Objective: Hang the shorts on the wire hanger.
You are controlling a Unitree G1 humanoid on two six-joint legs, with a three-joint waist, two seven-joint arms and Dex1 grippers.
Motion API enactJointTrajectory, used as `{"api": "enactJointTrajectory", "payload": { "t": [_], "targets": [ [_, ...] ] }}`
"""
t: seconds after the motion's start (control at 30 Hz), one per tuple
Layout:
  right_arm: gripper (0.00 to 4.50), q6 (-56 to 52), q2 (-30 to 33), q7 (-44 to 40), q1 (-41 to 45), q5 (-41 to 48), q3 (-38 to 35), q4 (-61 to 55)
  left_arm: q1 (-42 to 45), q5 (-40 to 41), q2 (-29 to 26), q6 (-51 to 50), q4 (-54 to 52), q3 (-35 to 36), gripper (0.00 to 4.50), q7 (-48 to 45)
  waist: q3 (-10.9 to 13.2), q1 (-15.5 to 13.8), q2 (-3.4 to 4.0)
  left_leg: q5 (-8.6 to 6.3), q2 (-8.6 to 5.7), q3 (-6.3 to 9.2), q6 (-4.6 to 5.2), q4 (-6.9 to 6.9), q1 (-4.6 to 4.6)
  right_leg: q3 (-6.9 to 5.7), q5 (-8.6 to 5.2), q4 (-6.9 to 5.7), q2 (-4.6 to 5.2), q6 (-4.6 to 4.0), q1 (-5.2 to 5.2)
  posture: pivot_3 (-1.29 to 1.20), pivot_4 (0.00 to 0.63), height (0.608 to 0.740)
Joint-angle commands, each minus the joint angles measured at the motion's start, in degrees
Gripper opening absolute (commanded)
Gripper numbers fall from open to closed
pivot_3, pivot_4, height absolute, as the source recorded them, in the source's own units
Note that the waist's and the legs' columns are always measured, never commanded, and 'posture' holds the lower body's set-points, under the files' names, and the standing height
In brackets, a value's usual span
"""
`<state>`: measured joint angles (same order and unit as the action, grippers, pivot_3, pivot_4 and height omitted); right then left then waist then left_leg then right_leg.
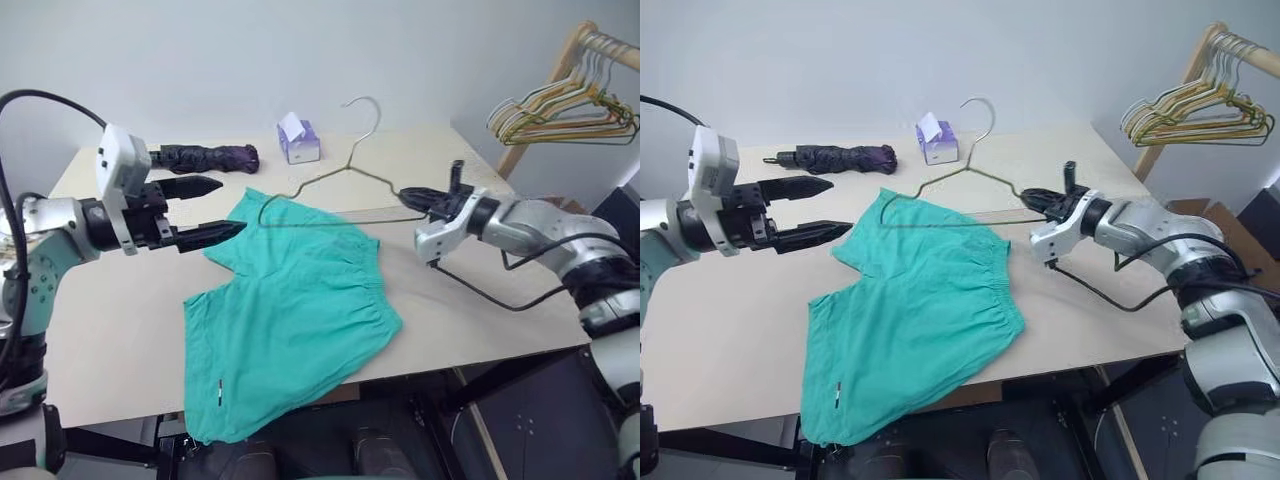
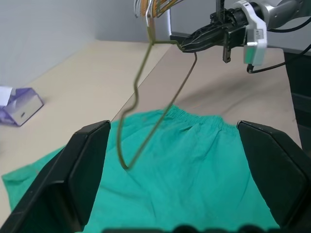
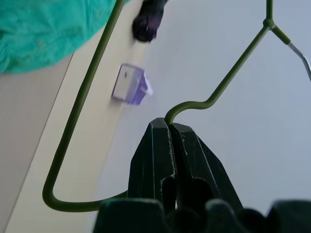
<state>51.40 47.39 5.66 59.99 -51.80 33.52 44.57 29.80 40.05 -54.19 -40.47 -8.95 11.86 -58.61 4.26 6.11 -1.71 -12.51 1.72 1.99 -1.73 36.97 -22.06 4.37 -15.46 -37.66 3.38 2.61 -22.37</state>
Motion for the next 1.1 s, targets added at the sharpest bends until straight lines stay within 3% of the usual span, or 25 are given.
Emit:
{"api": "enactJointTrajectory", "payload": {
  "t": [0.03,0.27,0.47,0.57,0.97,1.1],
  "targets": [
    [0.03,4.0,0.1,5.7,4.4,-3.0,-0.3,1.6,2.9,-1.6,0.3,-2.0,1.6,-1.7,4.50,1.8,0.0,-0.6,0.00,0.00,0.00,0.01,0.00,0.00,0.00,0.00,0.00,0.00,0.00,-0.01,0.00,0.04,0.000,0.740],
    [0.03,6.6,-0.3,9.3,7.6,-5.4,-0.5,1.8,5.7,-5.9,-0.6,-2.4,6.8,-9.7,4.50,-4.1,0.0,-0.7,0.00,0.01,-0.02,0.04,0.00,0.01,0.04,-0.02,0.00,-0.10,-0.01,-0.01,0.02,0.03,0.000,0.740],
    [0.03,7.0,0.4,9.6,8.1,-6.0,-1.2,-0.5,11.6,-9.4,2.4,-2.1,13.4,-16.2,4.50,-10.1,0.0,-0.5,0.00,0.03,-0.02,0.05,-0.01,0.02,0.07,-0.02,0.00,-0.22,-0.02,-0.02,0.00,0.00,0.000,0.740],
    [0.00,7.3,0.9,9.1,8.1,-5.6,-1.6,-1.4,12.4,-12.2,4.1,-0.1,15.1,-19.2,3.88,-11.9,0.0,-0.3,0.01,0.03,-0.02,0.04,-0.01,0.02,0.06,-0.01,0.00,-0.22,-0.02,-0.02,0.00,-0.01,0.000,0.740],
    [0.00,8.6,2.2,6.9,6.8,-3.6,-3.3,-4.5,16.5,-18.6,9.4,4.6,22.6,-20.9,0.15,-12.9,0.0,1.1,0.01,0.03,-0.04,0.09,-0.01,0.06,0.05,-0.02,-0.01,-0.29,0.00,-0.02,0.00,-0.04,0.000,0.740],
    [0.00,9.8,2.5,5.4,5.9,-2.8,-3.7,-5.4,16.6,-19.1,10.0,6.3,22.8,-20.4,0.03,-14.2,0.0,1.8,0.01,0.03,-0.03,0.09,-0.01,0.06,0.08,-0.01,-0.01,-0.33,-0.01,-0.02,-0.01,-0.04,0.000,0.740]
  ]
}}
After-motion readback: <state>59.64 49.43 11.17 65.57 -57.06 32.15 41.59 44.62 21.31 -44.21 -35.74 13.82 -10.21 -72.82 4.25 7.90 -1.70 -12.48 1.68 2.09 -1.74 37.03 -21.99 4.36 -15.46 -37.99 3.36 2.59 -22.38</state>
